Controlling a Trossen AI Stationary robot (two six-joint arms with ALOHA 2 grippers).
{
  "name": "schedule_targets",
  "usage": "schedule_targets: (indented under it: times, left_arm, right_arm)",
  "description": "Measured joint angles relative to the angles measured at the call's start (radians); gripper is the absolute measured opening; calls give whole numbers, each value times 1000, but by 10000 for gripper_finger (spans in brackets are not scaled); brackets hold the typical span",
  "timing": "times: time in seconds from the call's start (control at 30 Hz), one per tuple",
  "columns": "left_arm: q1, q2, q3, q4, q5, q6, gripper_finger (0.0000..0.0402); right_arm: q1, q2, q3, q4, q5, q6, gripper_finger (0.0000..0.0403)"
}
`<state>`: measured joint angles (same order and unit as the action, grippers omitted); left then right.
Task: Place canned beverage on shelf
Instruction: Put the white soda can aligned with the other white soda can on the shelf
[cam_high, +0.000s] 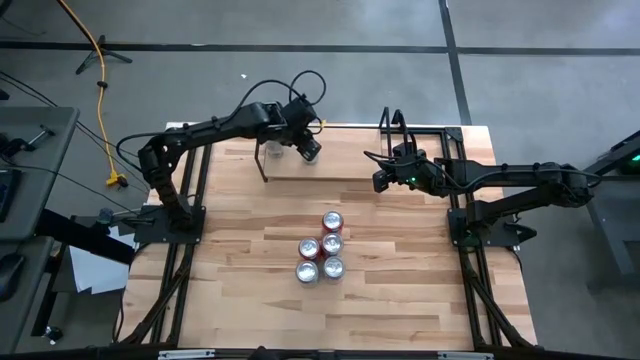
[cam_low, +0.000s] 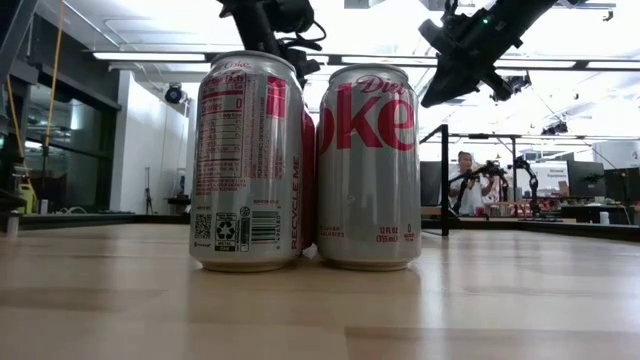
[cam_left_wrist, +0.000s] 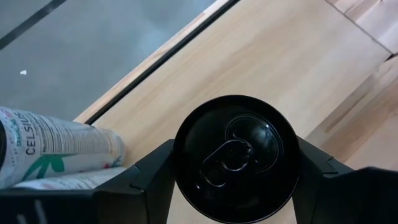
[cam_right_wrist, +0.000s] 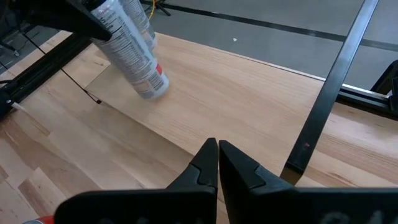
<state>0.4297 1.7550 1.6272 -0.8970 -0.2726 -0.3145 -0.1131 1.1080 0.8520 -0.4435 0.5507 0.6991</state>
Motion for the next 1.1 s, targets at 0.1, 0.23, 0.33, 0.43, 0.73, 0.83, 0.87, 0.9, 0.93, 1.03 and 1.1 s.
schedule_targets:
  times: [0.1,0.23,0.33,0.43,0.73,0.83,0.87,0.9,0.93,1.03,1.1]
  left_arm:
    - [0,0,0,-23,0,-17,197]
    - [0,0,0,-37,0,-24,197]
    - [0,0,0,-31,0,-24,198]
    - [-5,0,0,-35,0,-24,198]
    - [-9,0,0,-34,137,115,198]
    - [-8,0,0,-33,133,117,200]
    - [-5,0,0,-33,128,118,204]
    - [-4,0,0,-33,126,119,208]
    - [-3,0,0,-32,124,123,214]
    - [3,0,0,-33,106,134,233]
    - [3,0,2,-29,105,134,246]
  right_arm:
    - [0,0,0,0,0,0,0]
    - [0,0,0,0,0,0,0]
    - [0,0,0,0,0,0,0]
    - [0,0,0,0,0,0,0]
    - [0,5,0,-7,1,0,0]
    - [0,12,0,-4,2,0,0]
    - [0,18,0,-1,2,0,0]
    - [0,22,0,-7,1,1,0]
    - [0,28,0,-7,2,1,0]
    - [0,45,0,0,-1,12,0]
    - [0,54,0,0,-2,29,0]
